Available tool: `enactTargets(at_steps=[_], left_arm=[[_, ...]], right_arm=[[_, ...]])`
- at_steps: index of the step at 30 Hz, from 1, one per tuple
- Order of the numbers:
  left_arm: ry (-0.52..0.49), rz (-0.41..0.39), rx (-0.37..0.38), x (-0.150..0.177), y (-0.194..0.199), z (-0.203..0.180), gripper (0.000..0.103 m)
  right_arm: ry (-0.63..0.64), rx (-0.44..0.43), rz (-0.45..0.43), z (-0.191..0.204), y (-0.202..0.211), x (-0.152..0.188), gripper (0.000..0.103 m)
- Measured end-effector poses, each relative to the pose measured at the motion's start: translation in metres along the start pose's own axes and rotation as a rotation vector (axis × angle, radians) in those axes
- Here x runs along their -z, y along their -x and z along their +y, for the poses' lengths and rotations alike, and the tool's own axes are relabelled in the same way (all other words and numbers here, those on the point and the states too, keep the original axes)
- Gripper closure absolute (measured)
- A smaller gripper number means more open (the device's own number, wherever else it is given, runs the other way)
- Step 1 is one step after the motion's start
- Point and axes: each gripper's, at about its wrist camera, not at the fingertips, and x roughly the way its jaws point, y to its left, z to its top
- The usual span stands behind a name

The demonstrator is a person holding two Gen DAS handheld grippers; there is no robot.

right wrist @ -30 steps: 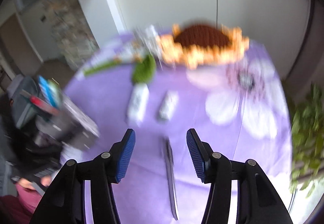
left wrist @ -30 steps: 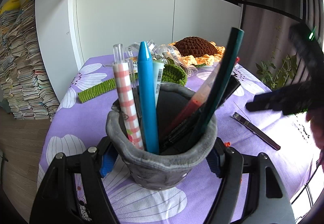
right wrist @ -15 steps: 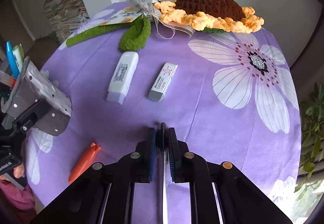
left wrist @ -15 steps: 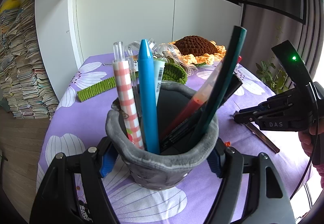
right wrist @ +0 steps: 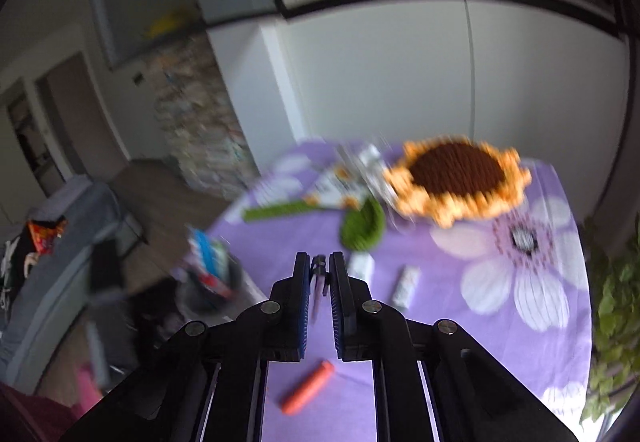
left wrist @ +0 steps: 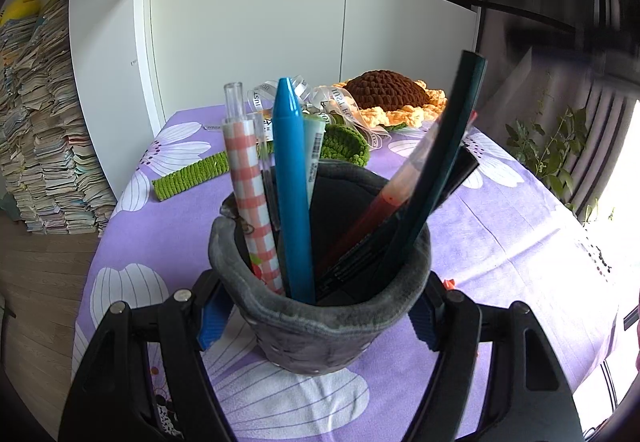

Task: Organize stationery
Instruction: 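Lift the silver pen with the right gripper and drop it into the cup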

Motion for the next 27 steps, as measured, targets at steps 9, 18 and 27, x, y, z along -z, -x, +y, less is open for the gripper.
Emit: enactTargets(at_steps=[9, 18, 27], left_arm=[[0.001, 0.0, 0.001, 0.001, 0.0, -0.001, 0.03], [0.005, 0.0, 0.005, 0.0, 0.001, 0.001, 0.03], [0.002, 0.001, 0.0, 0.0, 0.0, -0.002, 0.03]], right_arm=[[0.07, -0.091, -0.111, 0.041, 0.006, -0.04, 0.092], [0.059, -0.155, -0.037, 0.041, -0.006, -0.033, 0.092], [0.085, -0.132, -0.013, 0.043, -0.007, -0.029, 0.092]])
